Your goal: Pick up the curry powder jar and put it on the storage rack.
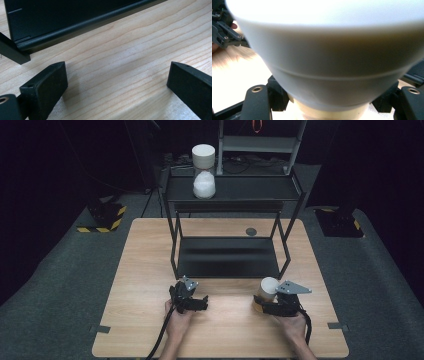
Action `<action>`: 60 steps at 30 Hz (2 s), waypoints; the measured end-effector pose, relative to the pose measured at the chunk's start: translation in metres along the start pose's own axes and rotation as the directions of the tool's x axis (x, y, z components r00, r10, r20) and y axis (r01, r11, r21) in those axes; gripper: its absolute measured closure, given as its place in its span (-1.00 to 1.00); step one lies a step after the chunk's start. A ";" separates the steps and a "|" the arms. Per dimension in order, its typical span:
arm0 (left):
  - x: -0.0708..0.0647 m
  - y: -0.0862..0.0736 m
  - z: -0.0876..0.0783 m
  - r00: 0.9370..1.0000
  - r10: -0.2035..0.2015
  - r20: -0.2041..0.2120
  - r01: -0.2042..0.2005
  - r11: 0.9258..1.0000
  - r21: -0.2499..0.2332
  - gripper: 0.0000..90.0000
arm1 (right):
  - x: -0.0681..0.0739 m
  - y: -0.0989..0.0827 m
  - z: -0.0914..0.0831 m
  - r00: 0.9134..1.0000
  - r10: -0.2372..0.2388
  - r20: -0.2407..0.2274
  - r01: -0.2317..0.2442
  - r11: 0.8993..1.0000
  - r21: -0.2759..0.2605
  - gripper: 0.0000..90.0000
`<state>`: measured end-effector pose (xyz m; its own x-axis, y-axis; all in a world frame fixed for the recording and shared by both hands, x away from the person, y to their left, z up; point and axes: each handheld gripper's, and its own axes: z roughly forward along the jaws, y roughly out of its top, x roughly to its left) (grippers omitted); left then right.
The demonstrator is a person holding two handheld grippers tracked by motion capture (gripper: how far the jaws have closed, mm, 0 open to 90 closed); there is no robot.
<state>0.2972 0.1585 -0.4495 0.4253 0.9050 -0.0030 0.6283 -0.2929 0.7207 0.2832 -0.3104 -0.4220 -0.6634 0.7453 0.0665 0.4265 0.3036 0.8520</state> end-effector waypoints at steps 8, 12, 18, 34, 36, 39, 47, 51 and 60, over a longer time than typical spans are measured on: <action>0.000 0.000 0.000 1.000 0.000 0.000 0.000 1.000 0.000 -0.93 | -0.003 0.015 -0.002 1.000 -0.011 -0.003 0.011 1.000 0.002 -0.31; 0.000 0.000 0.000 1.000 0.000 0.000 0.000 1.000 0.000 -0.93 | -0.005 0.025 -0.003 1.000 -0.010 -0.008 0.010 1.000 0.001 -0.31; 0.000 0.000 0.000 1.000 0.000 0.000 0.000 1.000 0.000 -0.93 | -0.007 0.041 -0.004 1.000 -0.023 -0.011 0.023 1.000 0.003 -0.31; 0.000 0.000 0.000 1.000 0.000 0.000 0.000 1.000 0.000 -0.93 | -0.011 0.089 -0.002 0.998 -0.042 -0.036 0.043 0.999 0.020 -0.31; 0.000 0.000 0.000 1.000 0.000 0.000 0.000 1.000 0.000 -0.93 | -0.011 0.096 -0.002 0.998 -0.048 -0.038 0.049 0.999 0.021 -0.31; 0.000 0.000 0.000 1.000 0.000 0.000 0.000 1.000 0.000 -0.93 | -0.012 0.104 -0.004 0.998 -0.050 -0.042 0.051 0.999 0.014 -0.31; 0.000 0.000 0.000 1.000 0.000 0.000 0.000 1.000 0.000 -0.93 | -0.013 0.132 -0.012 0.997 -0.058 -0.054 0.059 0.998 0.012 -0.31; 0.000 0.000 0.000 1.000 0.000 0.000 0.000 1.000 0.000 -0.93 | -0.014 0.148 -0.017 0.996 -0.063 -0.063 0.064 0.998 0.016 -0.31; 0.000 0.000 0.000 1.000 0.001 0.000 -0.001 1.000 0.001 -0.93 | -0.016 0.182 -0.023 0.995 -0.068 -0.079 0.070 0.997 0.028 -0.31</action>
<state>0.2974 0.1586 -0.4492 0.4259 0.9048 -0.0027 0.6290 -0.2939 0.7197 0.3576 -0.2812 -0.2555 -0.7376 0.6734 0.0496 0.3960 0.3719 0.8396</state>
